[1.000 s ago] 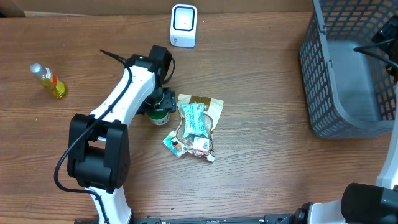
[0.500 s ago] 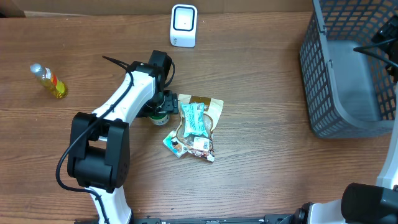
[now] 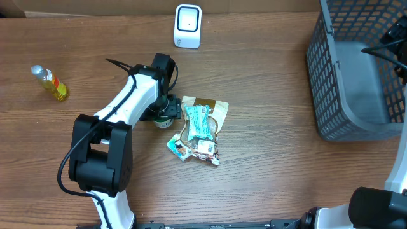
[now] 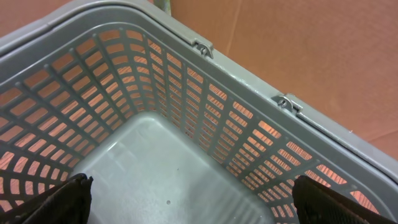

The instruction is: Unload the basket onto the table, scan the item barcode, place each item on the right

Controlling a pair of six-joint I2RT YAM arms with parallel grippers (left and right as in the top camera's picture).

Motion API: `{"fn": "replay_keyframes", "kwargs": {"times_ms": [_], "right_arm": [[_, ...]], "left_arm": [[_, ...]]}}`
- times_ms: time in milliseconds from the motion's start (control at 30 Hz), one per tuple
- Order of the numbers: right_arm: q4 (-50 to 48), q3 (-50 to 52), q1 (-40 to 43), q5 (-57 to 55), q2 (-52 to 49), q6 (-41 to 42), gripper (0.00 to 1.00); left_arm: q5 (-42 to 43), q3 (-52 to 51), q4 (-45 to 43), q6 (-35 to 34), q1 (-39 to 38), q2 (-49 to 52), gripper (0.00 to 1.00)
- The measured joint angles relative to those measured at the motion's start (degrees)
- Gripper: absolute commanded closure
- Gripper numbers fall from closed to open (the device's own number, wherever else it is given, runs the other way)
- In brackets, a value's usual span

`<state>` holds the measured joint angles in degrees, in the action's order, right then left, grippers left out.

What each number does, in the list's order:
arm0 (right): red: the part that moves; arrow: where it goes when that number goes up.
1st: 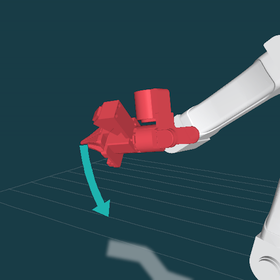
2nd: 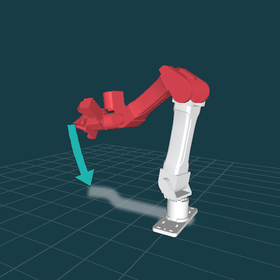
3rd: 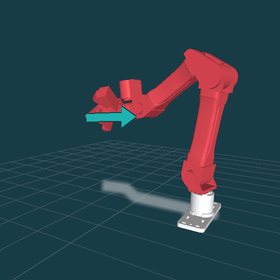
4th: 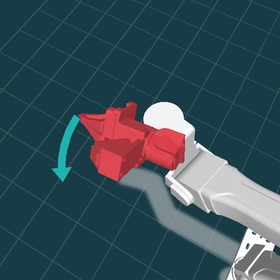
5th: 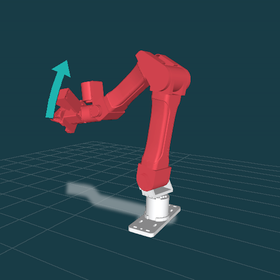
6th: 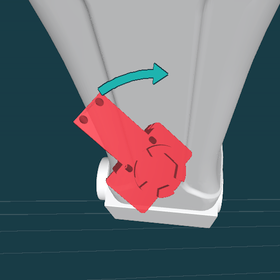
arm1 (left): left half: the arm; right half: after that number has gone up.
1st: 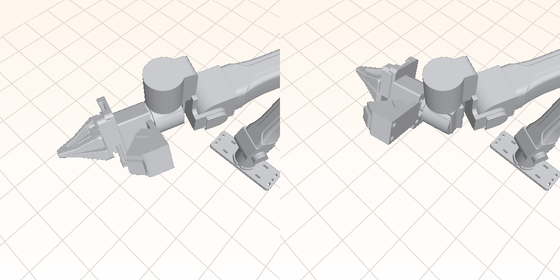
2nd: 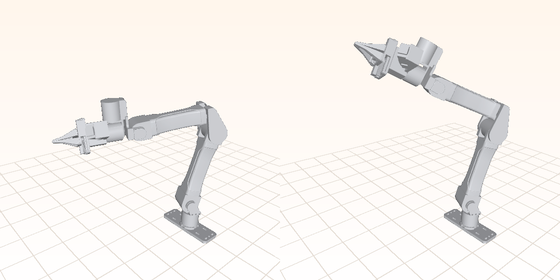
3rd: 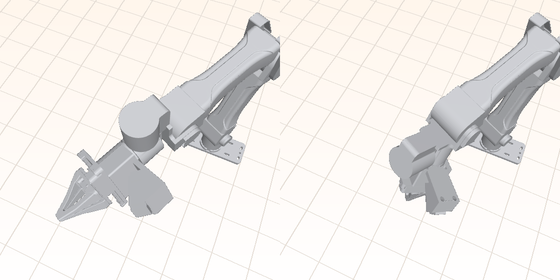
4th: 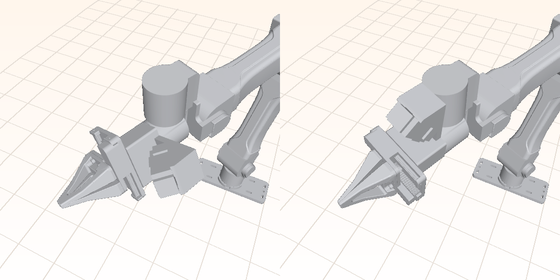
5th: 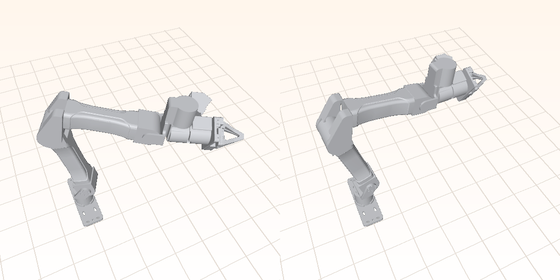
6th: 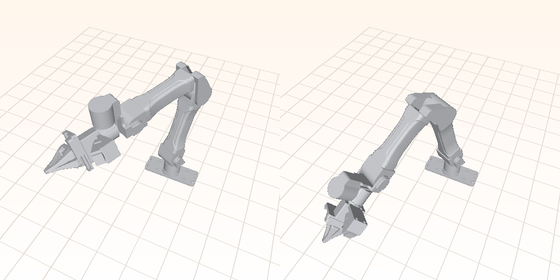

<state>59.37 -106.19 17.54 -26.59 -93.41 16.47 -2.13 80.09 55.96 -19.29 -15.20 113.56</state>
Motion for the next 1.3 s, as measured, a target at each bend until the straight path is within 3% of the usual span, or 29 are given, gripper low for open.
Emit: {"fn": "replay_keyframes", "kwargs": {"times_ms": [567,767,900,1133,1300], "right_arm": [[0.0,0.0,0.0,0.0,0.0,0.0,0.0],[0.0,0.0,0.0,0.0,0.0,0.0,0.0],[0.0,0.0,0.0,0.0,0.0,0.0,0.0],[0.0,0.0,0.0,0.0,0.0,0.0,0.0],[0.0,0.0,0.0,0.0,0.0,0.0,0.0]], "left_arm": [[0.0,0.0,-0.7,0.0,0.3,0.0,0.28],[0.2,1.1,3.0,0.0,0.3,0.0,0.3],[1.4,4.9,6.6,0.1,0.3,0.0,0.37],[3.7,11.0,11.7,0.3,0.3,-0.2,0.37],[6.9,11.4,13.1,1.5,0.3,-0.2,0.47]]}}
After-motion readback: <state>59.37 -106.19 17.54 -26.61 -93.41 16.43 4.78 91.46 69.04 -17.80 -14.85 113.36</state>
